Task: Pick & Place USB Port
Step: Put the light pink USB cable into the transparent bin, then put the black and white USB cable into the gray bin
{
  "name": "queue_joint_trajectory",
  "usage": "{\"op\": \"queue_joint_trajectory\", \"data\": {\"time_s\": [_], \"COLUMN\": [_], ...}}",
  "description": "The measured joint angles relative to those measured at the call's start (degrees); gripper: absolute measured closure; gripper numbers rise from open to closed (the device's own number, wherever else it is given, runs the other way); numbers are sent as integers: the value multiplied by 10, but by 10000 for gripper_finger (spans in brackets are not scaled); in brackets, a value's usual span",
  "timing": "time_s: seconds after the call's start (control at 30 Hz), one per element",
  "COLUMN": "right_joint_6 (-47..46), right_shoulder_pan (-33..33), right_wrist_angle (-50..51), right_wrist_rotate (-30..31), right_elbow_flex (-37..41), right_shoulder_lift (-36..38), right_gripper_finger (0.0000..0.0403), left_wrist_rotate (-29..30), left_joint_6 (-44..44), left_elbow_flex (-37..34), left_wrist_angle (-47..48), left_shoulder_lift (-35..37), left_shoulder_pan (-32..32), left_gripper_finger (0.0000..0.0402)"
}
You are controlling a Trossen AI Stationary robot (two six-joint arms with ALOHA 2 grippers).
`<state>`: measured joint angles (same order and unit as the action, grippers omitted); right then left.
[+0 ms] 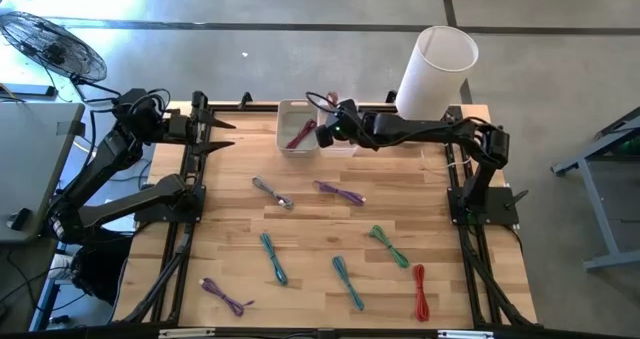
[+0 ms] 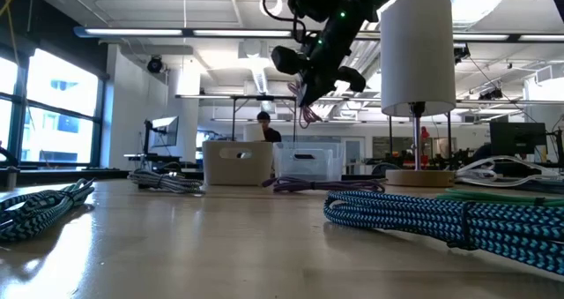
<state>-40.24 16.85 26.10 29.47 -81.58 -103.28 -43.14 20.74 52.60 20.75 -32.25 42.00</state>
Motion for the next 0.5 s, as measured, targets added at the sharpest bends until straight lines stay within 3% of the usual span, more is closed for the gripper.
{"op": "queue_joint_trajectory", "data": {"time_s": [0.5], "right_joint_6": [95], "right_shoulder_pan": [4], "right_wrist_angle": [-44], "right_wrist_rotate": [-14], "right_elbow_flex": [-1], "right_shoulder_lift": [0], "right_gripper_finger": [281], "left_wrist_rotate": [-30], "left_joint_6": [0], "left_elbow_flex": [0], "left_wrist_angle": [4], "left_shoulder_lift": [0], "left_shoulder_pan": [0], "left_gripper_finger": [239]}}
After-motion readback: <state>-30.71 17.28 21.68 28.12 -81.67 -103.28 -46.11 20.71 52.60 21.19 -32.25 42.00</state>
